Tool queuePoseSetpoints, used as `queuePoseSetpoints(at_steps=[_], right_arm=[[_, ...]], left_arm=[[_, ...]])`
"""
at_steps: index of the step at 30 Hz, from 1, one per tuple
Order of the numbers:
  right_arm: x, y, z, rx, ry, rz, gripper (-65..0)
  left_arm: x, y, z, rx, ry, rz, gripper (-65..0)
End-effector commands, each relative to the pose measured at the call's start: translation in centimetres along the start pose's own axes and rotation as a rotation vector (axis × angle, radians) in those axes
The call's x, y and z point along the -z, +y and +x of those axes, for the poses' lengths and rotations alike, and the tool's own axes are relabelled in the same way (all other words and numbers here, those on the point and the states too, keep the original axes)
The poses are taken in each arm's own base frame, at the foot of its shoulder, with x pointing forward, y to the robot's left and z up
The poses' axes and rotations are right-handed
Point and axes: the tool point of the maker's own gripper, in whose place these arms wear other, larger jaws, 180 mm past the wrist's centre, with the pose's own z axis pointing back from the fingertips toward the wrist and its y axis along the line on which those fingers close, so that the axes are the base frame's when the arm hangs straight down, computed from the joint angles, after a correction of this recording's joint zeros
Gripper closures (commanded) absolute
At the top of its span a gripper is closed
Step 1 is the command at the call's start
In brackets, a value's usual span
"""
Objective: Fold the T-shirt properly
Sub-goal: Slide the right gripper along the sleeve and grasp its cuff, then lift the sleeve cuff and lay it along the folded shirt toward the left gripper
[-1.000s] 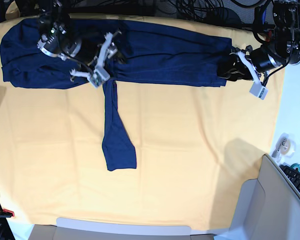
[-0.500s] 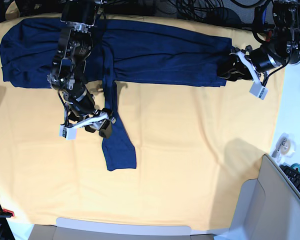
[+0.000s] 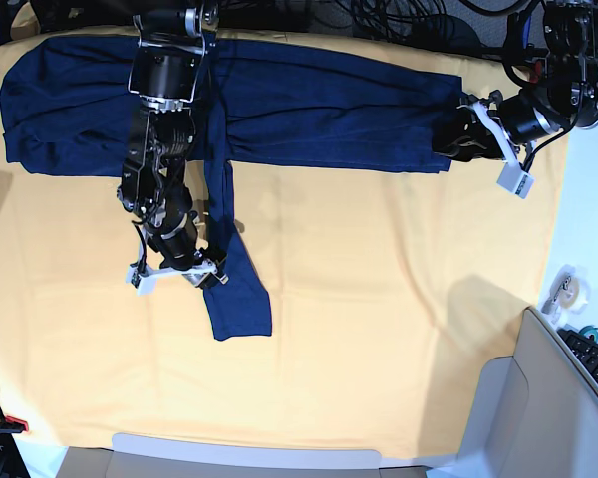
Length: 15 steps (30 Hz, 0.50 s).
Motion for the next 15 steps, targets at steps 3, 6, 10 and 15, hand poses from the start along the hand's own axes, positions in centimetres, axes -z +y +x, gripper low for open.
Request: queuePoseSetpoints(at_steps=[3, 6, 10, 15], right_arm=[[0.7, 2.0, 1.8, 0.006, -0.038, 0.042, -33.4], [1.6, 1.8, 1.4, 0.014, -0.024, 0.031, -33.4], [2.6, 1.4, 0.2, 0.025, 0.022, 0.014, -33.4], [2.8, 1.4, -0.4, 0.02, 0.037, 0.012, -21.9]], left_arm=[[-0.4, -0.1, 1.0, 0.021, -0.026, -0.005, -20.2], [-0.4, -0.1, 1.3, 0.026, -0.032, -0.005, -20.2], [-0.4, -0.1, 1.9, 0.035, -0.042, -0.006, -20.2], [-0.4, -0.1, 1.9, 0.036, -0.043, -0.006, -20.2]])
